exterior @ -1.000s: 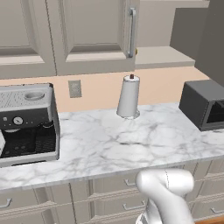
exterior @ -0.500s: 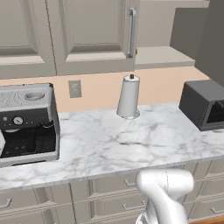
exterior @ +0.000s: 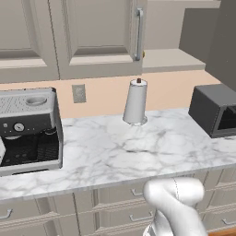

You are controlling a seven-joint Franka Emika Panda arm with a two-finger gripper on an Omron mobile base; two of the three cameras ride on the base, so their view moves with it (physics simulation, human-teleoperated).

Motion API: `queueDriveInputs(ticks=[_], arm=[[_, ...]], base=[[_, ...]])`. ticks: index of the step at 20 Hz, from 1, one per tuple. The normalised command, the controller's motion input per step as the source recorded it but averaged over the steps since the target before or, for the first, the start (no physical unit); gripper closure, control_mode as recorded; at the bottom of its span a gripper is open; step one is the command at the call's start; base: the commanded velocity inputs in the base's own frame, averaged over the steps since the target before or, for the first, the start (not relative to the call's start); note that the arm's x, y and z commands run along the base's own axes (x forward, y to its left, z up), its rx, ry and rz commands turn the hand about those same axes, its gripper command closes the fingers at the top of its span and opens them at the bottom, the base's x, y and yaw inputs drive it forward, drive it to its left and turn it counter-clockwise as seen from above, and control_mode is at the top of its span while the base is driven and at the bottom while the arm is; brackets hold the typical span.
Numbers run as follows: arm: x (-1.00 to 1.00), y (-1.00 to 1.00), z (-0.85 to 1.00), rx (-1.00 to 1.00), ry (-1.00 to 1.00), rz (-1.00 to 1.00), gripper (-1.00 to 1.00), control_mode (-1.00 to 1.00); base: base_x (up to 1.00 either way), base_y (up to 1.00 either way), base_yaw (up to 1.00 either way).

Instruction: Pick the lemon from the counter and place it in the cabinet. Then close the cabinet.

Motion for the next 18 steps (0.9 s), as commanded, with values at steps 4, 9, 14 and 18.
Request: queueDriveInputs(ticks=[4, 9, 14, 18], arm=[[0.21, -0.94, 0.0, 0.21, 0.0, 0.18, -1.0, -1.0], [0.62, -0.79, -0.01, 0.17, 0.0, 0.2, -1.0, -1.0], [0.78, -0.62, -0.01, 0.15, 0.03, 0.23, -1.0, -1.0], [0.84, -0.5, -0.07, 0.13, 0.07, 0.26, -1.0, -1.0]], base=[[0.0, 0.0, 0.0], [0.0, 0.0, 0.0], [0.0, 0.0, 0.0], [0.0, 0.0, 0.0]])
